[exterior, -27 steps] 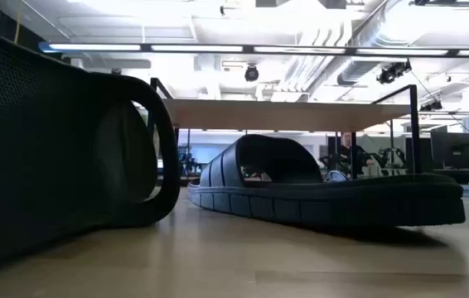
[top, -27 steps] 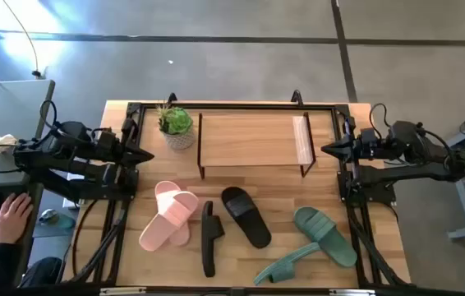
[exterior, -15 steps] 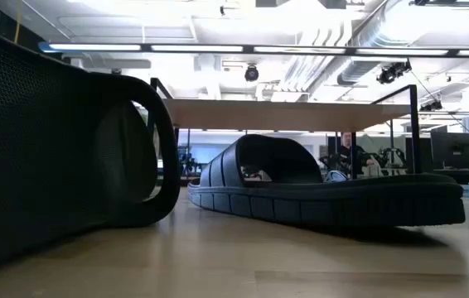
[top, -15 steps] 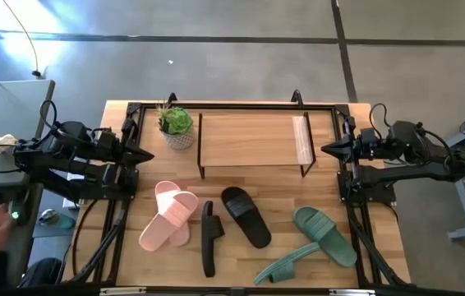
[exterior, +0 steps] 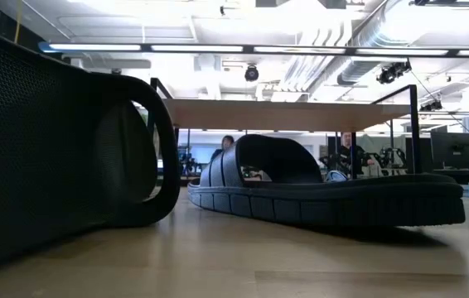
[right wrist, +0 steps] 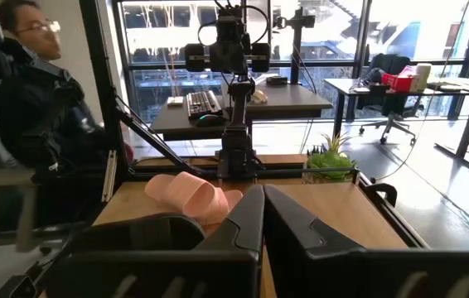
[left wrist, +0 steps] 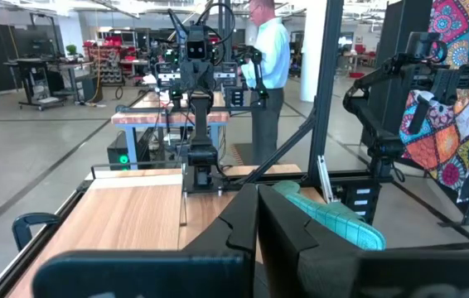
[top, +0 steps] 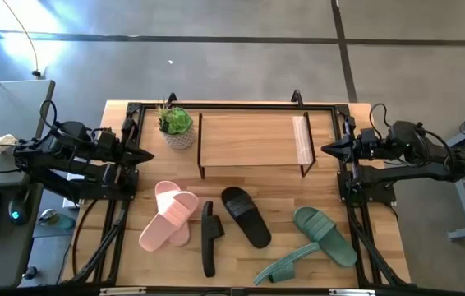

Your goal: Pick and place slides into the shelf

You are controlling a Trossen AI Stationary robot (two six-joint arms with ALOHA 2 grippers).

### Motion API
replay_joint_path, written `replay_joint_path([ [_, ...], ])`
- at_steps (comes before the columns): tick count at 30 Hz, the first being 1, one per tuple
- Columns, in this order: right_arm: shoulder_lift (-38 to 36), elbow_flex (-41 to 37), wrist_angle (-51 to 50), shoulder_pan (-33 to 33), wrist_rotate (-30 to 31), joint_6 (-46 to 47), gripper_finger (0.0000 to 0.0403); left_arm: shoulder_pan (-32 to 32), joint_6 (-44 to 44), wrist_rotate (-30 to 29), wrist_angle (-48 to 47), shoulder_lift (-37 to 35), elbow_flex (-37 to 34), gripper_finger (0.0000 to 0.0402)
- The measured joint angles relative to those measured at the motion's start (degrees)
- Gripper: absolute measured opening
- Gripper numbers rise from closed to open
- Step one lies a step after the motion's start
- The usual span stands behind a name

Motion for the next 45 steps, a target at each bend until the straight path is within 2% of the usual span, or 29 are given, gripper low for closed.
replay_joint_path([
  [30,0.0,0.0,-0.01,-0.01,0.01,0.0,0.0,-0.02,0.02,0.02,-0.02,0.02,0.0,0.0001],
  [36,0.0,0.0,0.0,-0.02,0.02,0.0,0.0,-0.02,12.06,-3.41,7.36,0.04,0.07,0.0001],
  [45,0.0,0.0,-0.02,0.0,0.01,0.0,0.0,0.0,10.45,-3.48,7.34,-0.13,0.04,0.0001],
])
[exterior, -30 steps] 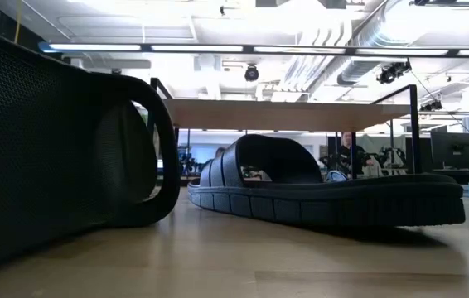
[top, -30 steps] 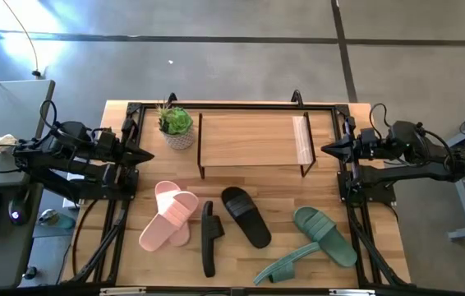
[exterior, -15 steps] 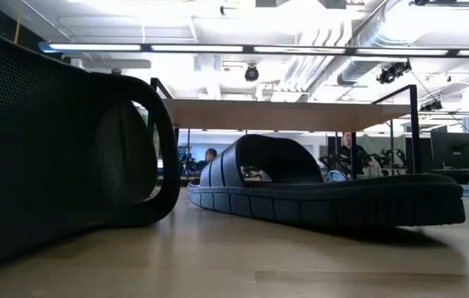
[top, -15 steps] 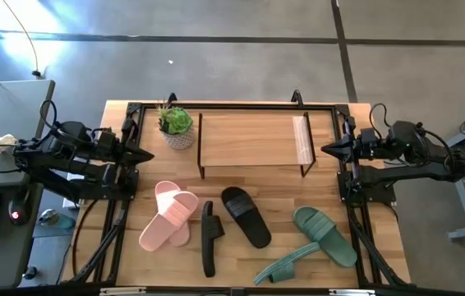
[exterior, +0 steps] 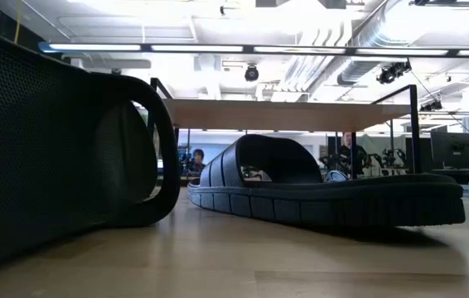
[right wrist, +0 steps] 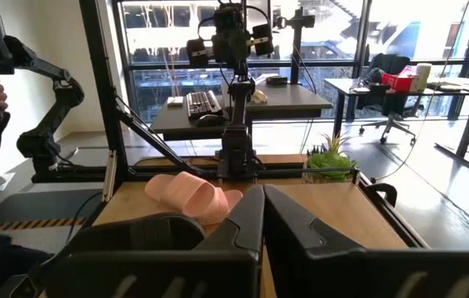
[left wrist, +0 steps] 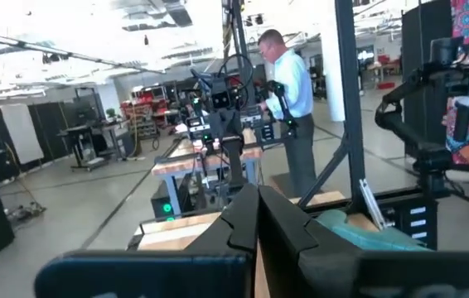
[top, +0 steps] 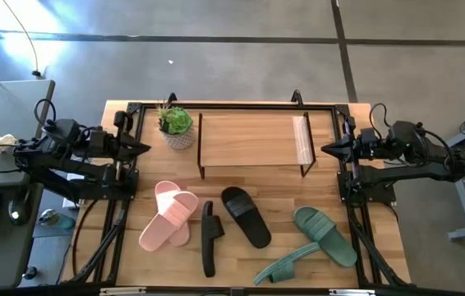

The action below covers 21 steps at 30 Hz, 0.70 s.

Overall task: Pick and place slides into the shelf
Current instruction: Put the right green slipper under the shelf

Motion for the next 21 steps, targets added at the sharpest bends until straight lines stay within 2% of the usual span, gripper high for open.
replay_joint_path([
  [4,0.16,0.0,1.44,0.0,-0.01,2.56,0.0,-0.02,-9.69,1.35,0.3,0.01,-0.02,0.0003],
  [11,1.22,-0.04,8.3,0.0,0.8,18.29,0.0,-0.02,-25.24,1.9,0.78,2.48,-0.02,0.0002],
  [14,2.51,-0.04,12.67,0.02,-0.53,23.1,0.0,0.0,-27.9,4.48,2.35,5.22,-0.07,0.0003],
  [16,3.8,-0.02,16.67,0.02,-5.19,23.04,0.0,0.0,-27.75,8.55,4.29,7.58,-0.07,0.0002],
  [20,7.63,-0.02,22.45,0.26,-22.81,22.27,0.0,-0.02,-26.07,19.1,8.42,13.03,-0.07,0.0001],
  [21,8.6,-0.02,22.41,0.72,-25.64,22.98,0.0,-0.05,-25.32,20.68,9.11,14.31,-0.07,0.0001],
])
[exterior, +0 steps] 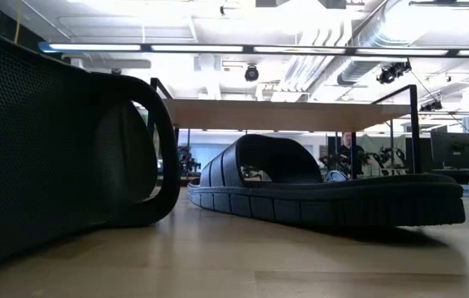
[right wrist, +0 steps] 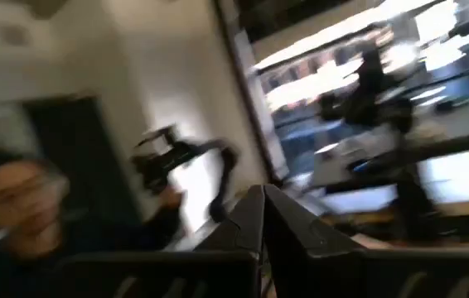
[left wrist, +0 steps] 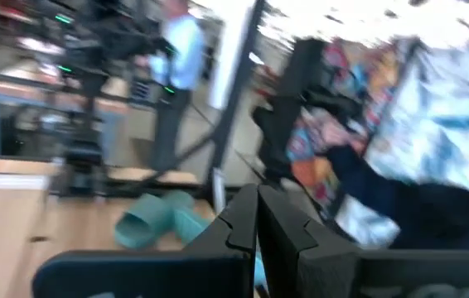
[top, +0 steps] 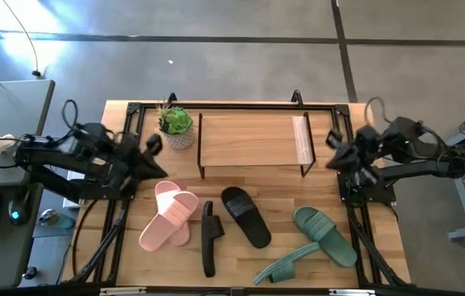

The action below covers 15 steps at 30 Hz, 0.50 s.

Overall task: Pick and place slides into the shelf
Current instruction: Put the right green slipper under the shelf

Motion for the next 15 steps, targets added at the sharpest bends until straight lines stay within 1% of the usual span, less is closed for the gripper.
replay_joint_path([
  [2,1.74,0.0,-1.38,1.29,-0.74,2.18,0.0,0.01,1.28,0.9,0.21,2.18,-0.02,0.0001],
  [4,3.67,0.0,-4.34,3.04,1.58,4.58,0.0,0.01,2.5,0.56,0.15,3.74,-0.02,0.0001],
  [7,6.6,0.0,-11.02,7.13,8.01,8.09,0.0,0.03,2.9,-1.59,-0.02,5.41,-0.02,0.0001],
  [10,9.2,0.0,-17.6,12.48,15.91,11.49,0.0,0.04,2.92,-1.99,-0.79,6.15,-0.02,0.0001],
  [15,12.0,0.0,-22.24,21.98,27.02,16.71,0.0,0.03,2.93,-2.0,-3.74,6.17,-0.02,0.0001],
])
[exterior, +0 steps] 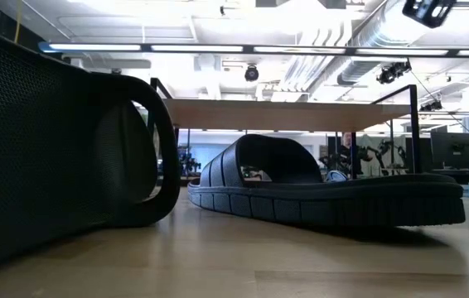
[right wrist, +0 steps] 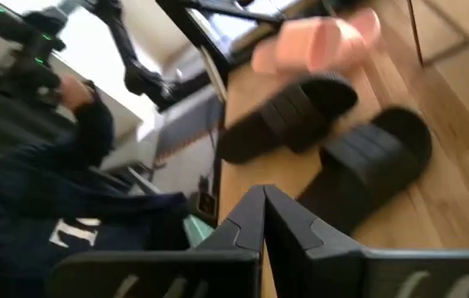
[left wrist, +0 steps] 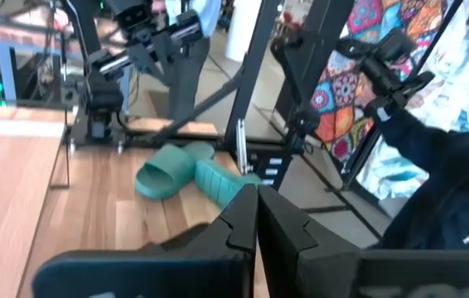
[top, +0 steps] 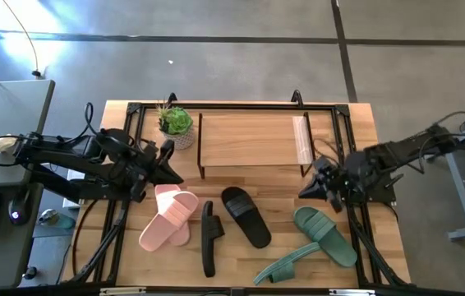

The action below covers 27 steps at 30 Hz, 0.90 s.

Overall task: Pick and place slides into the shelf
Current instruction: Put the right green slipper under the shelf

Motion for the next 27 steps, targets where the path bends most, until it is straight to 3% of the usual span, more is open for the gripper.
replay_joint_path([
  [3,1.36,1.65,-4.26,5.28,6.04,4.28,0.0,0.0,0.0,-0.22,-2.19,-0.01,0.0,0.0001],
  [8,6.75,8.14,-19.73,13.09,15.12,16.15,0.0,0.0,0.0,-1.32,-7.75,0.62,0.0,0.0001],
  [14,19.51,18.46,-38.34,20.79,17.58,30.42,0.0,0.0,0.0,-2.78,-10.68,1.61,0.01,0.0001],
  [17,27.63,22.75,-49.54,24.22,15.21,38.98,0.0,-0.02,0.28,-2.79,-11.18,2.06,0.0,0.0001],
  [22,40.56,26.3,-64.02,29.28,4.12,48.63,0.0,-0.02,0.63,-2.78,-11.3,2.75,0.02,0.0001],
  [27,49.13,27.1,-65.38,33.3,-1.03,50.1,0.0,-0.02,2.32,-2.78,-11.41,3.01,0.0,0.0001],
])
